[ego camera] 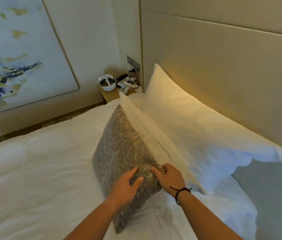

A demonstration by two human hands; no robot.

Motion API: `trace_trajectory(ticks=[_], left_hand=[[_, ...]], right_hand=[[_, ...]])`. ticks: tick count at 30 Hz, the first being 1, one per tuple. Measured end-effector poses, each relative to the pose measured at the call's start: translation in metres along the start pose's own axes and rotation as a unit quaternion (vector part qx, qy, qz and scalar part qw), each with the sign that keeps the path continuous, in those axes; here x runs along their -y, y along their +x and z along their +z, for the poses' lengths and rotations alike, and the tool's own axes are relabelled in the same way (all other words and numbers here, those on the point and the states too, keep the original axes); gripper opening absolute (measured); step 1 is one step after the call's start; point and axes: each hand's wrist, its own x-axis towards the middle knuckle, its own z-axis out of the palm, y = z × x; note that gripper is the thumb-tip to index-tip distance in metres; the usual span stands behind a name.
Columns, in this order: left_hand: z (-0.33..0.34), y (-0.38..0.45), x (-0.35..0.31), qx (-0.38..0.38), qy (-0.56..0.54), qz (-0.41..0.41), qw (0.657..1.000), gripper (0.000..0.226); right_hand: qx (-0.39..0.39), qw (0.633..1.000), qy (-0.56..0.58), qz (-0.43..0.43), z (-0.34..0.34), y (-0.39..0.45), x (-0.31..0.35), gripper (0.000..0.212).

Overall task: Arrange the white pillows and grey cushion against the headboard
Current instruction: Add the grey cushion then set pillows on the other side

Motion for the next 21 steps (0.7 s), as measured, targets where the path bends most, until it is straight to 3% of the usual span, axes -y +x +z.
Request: trace_trajectory(ticks=[5,9,18,21], left_hand=[[0.011,-0.006,-0.027,0.005,0.000,0.052,0.999,0.064],[0.029,-0.016,-0.035,0.012,0.013,0.084,0.996,0.061],[0.052,-0.023,-0.062,-0.049,0.111,0.110,0.986,0.054],[0.058,-0.017,-0.074,-0.069,0.140,0.120,0.981,0.049]], right_hand=[[-0.002,0.991,-0.131,-0.013,-0.032,-0.040,-0.026,0.063],[0.007,0.983,-0.185,0.019,-0.063,-0.068,-0.055,0.050],[-0.068,0.983,-0.163,0.046,-0.104,-0.095,-0.064,0.031],[-0.060,0.987,-0.143,0.049,-0.105,-0.079,-0.067,0.041]])
